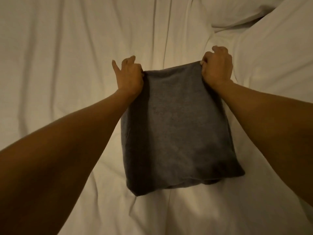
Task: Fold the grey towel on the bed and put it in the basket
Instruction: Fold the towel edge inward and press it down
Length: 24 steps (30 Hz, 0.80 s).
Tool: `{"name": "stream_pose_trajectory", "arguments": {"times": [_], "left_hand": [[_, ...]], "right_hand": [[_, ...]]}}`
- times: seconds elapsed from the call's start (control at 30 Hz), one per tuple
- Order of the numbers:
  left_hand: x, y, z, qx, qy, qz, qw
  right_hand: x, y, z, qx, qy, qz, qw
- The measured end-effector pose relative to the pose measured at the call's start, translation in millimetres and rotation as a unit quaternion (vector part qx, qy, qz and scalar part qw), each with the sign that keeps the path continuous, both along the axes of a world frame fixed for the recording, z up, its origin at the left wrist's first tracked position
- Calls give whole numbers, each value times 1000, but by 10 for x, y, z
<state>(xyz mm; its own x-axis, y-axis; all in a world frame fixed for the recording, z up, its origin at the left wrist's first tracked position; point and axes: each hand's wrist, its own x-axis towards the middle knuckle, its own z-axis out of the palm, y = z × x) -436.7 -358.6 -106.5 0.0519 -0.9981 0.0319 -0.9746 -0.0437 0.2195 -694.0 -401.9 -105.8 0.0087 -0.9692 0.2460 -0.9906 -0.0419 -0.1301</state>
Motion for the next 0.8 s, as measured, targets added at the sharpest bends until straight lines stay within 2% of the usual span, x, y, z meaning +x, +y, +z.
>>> {"name": "stream_pose_trajectory", "arguments": {"times": [0.1, 0.3, 0.4, 0.63, 0.8], "left_hand": [[-107, 149, -107, 17, -29, -34, 999], [-373, 560, -388, 57, -2, -84, 995], [-292, 580, -557, 94, -20, -83, 992], [-214, 472, -646, 147, -43, -94, 984], [-194, 499, -548, 156, -48, -100, 981]], "right_hand": [[100, 124, -164, 44, -21, -21, 999], [413, 623, -438, 40, -8, 88, 995], [399, 766, -600, 80, -21, 85, 993], [265, 763, -780, 163, 31, 86, 982], [258, 852, -723, 164, 30, 85, 982]]}}
